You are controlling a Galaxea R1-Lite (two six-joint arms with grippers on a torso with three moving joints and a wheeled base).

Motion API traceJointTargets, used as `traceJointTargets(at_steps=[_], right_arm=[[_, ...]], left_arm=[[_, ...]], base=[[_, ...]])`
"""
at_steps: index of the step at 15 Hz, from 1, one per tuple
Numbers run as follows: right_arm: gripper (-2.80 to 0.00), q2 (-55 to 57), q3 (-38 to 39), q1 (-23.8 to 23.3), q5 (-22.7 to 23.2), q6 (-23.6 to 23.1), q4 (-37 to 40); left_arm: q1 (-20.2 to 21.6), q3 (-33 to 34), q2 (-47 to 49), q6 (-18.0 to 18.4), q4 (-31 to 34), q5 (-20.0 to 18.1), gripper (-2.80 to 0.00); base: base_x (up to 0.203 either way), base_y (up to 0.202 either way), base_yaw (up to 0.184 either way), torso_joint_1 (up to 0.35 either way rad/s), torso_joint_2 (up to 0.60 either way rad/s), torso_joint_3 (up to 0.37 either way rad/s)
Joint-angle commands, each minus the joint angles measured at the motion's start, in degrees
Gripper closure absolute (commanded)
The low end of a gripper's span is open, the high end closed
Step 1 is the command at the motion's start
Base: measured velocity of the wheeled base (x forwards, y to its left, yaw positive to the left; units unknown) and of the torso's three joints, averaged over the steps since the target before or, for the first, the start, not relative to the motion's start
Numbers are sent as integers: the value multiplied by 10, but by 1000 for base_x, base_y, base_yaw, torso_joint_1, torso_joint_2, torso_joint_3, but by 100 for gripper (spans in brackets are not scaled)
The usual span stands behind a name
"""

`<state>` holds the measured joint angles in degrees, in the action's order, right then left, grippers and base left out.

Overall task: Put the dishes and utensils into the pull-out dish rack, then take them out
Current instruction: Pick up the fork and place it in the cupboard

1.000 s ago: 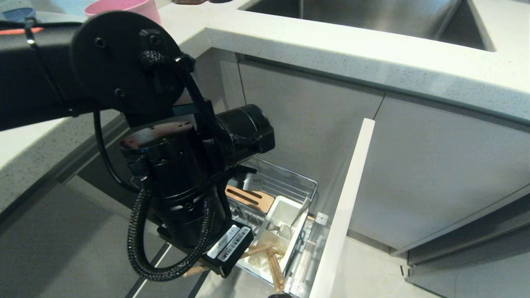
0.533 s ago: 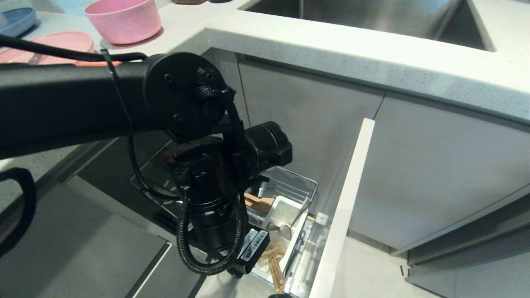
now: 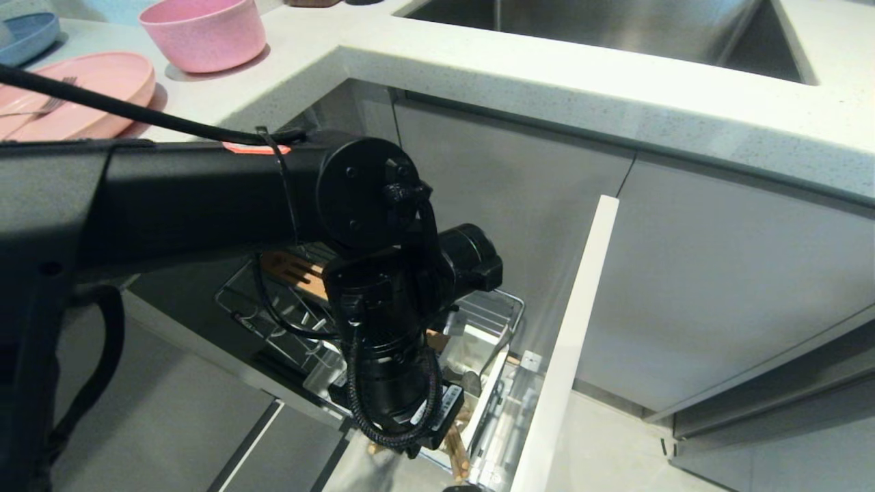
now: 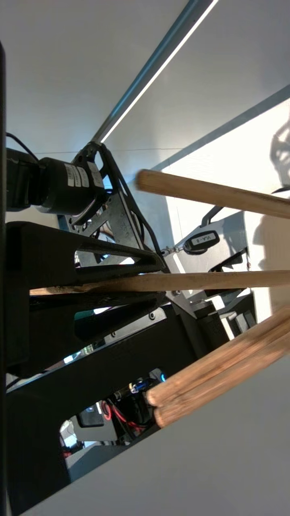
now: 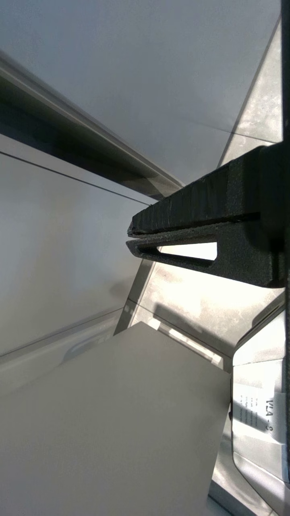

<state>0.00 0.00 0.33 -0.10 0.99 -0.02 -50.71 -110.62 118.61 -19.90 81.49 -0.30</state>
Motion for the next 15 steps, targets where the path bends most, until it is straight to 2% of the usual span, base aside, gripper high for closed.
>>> traceJointTargets(at_steps=[1,15], right_arm=[[0,0,1,0,0,0,0],[0,0,1,0,0,0,0]], left_arm=[[0,-2,9,-1,4,-1,0],[5,-2,46,-18,-31,1,0]], base=[[0,0,0,0,0,0],[0,0,0,0,0,0]])
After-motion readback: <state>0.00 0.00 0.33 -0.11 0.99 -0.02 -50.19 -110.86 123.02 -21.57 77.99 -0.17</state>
